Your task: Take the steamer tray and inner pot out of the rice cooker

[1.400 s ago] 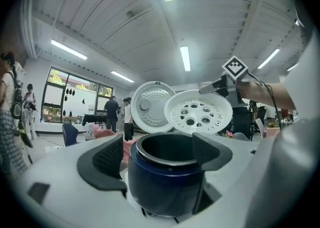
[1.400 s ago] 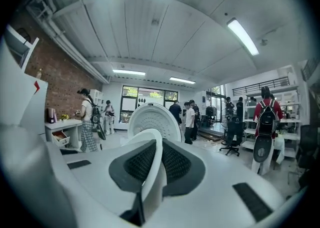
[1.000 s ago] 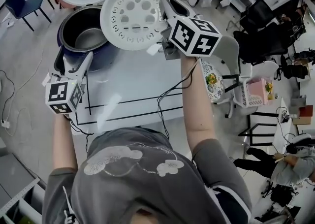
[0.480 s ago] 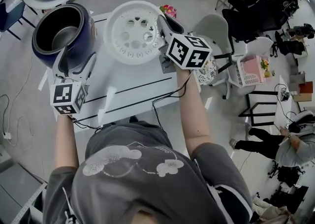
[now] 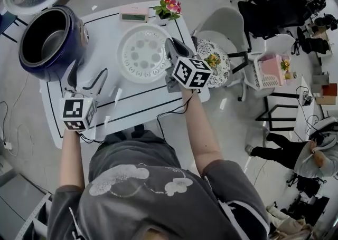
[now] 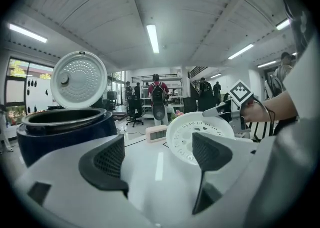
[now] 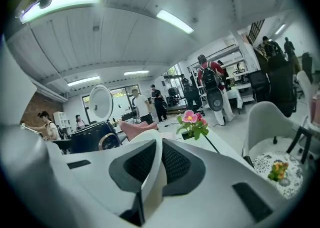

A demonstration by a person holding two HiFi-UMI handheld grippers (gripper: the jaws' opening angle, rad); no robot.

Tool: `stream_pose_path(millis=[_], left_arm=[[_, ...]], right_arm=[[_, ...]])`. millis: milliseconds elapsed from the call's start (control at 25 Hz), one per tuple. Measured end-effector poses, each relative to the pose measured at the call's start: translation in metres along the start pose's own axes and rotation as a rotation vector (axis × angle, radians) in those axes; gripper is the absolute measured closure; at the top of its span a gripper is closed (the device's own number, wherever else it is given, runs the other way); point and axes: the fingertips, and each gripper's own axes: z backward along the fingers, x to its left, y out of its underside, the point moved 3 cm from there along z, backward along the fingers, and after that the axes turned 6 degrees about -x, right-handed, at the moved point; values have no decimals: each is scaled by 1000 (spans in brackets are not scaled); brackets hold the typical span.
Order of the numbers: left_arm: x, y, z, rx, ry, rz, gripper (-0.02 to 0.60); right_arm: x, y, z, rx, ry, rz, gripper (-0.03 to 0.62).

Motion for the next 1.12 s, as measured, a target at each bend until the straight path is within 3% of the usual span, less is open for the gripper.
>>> stream_pose_path(millis=[280,600,880,1120], left_arm=[[-18,14,-16,42,4,-11,153],[-38,31,-16,81,-10,2,153],[-49,35,-12,90,-30,4,153],[-52,36,-6,94,-49,-6,153]], right_arm=[[-45,38,-7,37,45,-131,542],[-76,74,-15,112,56,-128,543],[-95,87,-10,163,108,-19,537],[-99,96,-12,242,167,180,528]])
